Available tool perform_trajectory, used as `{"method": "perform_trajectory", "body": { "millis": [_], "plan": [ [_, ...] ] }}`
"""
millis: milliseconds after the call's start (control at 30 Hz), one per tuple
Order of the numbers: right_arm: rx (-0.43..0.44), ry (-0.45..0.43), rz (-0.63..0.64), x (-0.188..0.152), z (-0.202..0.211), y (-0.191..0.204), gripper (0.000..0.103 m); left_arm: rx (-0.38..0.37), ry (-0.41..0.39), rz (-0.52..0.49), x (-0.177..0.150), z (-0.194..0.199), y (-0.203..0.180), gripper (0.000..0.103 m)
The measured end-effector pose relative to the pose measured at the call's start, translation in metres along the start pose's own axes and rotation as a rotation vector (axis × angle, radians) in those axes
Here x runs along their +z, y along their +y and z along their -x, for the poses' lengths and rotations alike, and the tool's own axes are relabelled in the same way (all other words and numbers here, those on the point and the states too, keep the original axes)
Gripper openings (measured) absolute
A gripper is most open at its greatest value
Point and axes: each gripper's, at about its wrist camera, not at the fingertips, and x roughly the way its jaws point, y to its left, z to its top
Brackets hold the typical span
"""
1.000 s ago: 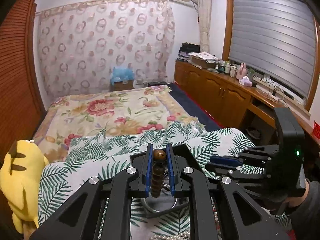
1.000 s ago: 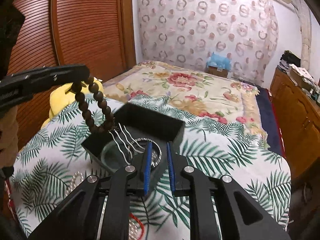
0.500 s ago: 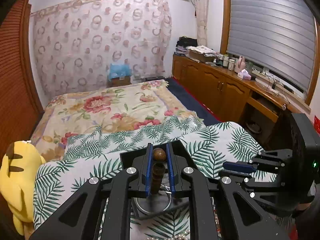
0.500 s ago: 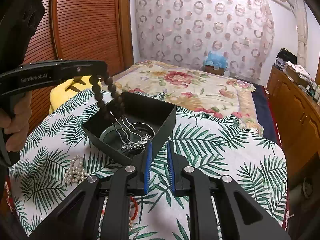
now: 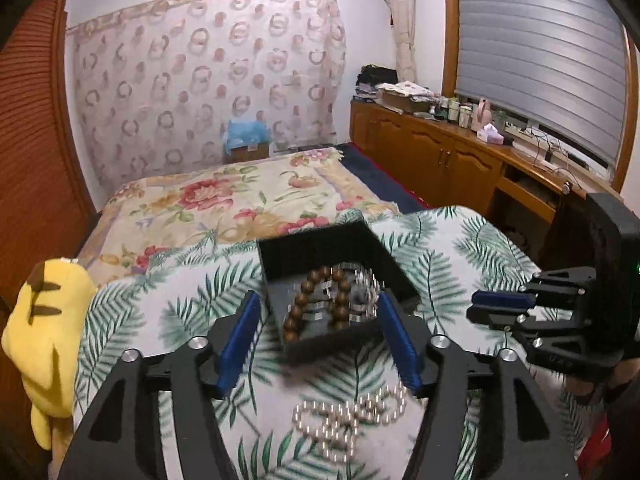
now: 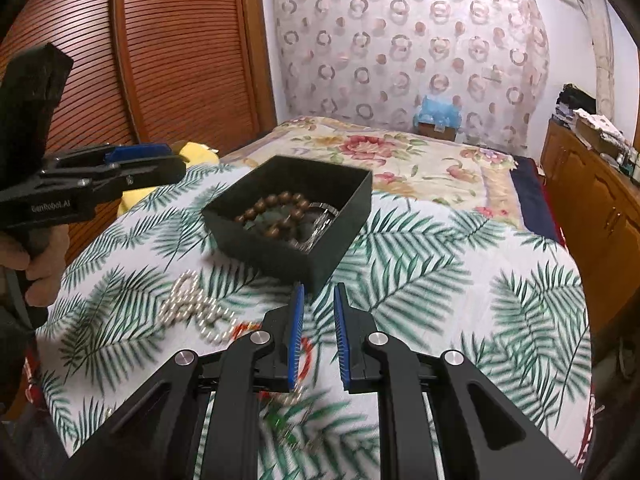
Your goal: Organize jewelry
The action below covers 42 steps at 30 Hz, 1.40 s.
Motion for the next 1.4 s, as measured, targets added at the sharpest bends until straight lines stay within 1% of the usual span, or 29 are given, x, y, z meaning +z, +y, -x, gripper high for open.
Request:
{"method": "perform_trajectory", "body": {
  "millis": [100, 233, 300, 333, 567, 700, 733, 800, 867, 900, 933, 1033, 1167, 1233, 1333, 1400],
  "plan": [
    [0.009, 0.007, -0.010, -0.015, 0.009, 0.006, 0.017, 0.000, 0.010, 0.011, -0.018, 0.007, 0.000, 0.066],
    [-0.001, 0.016, -0.012, -0.033, 0.020, 0.014, 0.017, -0.016, 0.034, 0.025, -0.044, 0.017, -0.001, 0.066],
    [-0.003, 0.019, -0.012, -0.043, 0.025, 0.019, 0.026, -0.011, 0.042, 0.019, -0.057, 0.022, -0.003, 0.066],
    [-0.004, 0.021, -0.013, -0.047, 0.027, 0.020, 0.026, -0.009, 0.049, 0.017, -0.064, 0.025, -0.005, 0.066],
    [-0.022, 0.036, -0.037, -0.078, 0.039, 0.031, 0.027, -0.038, 0.108, 0.015, -0.106, 0.042, -0.021, 0.066],
    [-0.026, 0.040, -0.042, -0.089, 0.044, 0.036, 0.027, -0.048, 0.130, -0.022, -0.123, 0.052, -0.032, 0.066],
    [-0.024, 0.041, -0.046, -0.090, 0.045, 0.037, 0.028, -0.053, 0.132, -0.025, -0.126, 0.054, -0.035, 0.066],
    [-0.022, 0.041, -0.051, -0.094, 0.046, 0.039, 0.033, -0.071, 0.141, -0.027, -0.132, 0.057, -0.037, 0.066],
    [-0.020, 0.045, -0.054, -0.097, 0.046, 0.040, 0.033, -0.082, 0.152, -0.035, -0.138, 0.059, -0.041, 0.066],
    [-0.020, 0.047, -0.055, -0.097, 0.045, 0.041, 0.033, -0.089, 0.160, -0.040, -0.141, 0.059, -0.043, 0.063],
    [-0.022, 0.047, -0.054, -0.098, 0.045, 0.041, 0.033, -0.095, 0.165, -0.046, -0.143, 0.059, -0.045, 0.057],
    [-0.021, 0.051, -0.057, -0.100, 0.045, 0.042, 0.033, -0.116, 0.180, -0.049, -0.147, 0.060, -0.048, 0.047],
    [-0.021, 0.056, -0.060, -0.102, 0.045, 0.042, 0.034, -0.163, 0.207, -0.047, -0.154, 0.058, -0.054, 0.039],
    [-0.023, 0.059, -0.062, -0.103, 0.044, 0.041, 0.034, -0.179, 0.221, -0.052, -0.156, 0.056, -0.057, 0.032],
    [-0.024, 0.060, -0.063, -0.103, 0.045, 0.040, 0.034, -0.191, 0.246, -0.048, -0.159, 0.050, -0.057, 0.017],
    [-0.023, 0.058, -0.062, -0.103, 0.045, 0.040, 0.034, -0.205, 0.252, -0.041, -0.160, 0.047, -0.056, 0.010]
  ]
}}
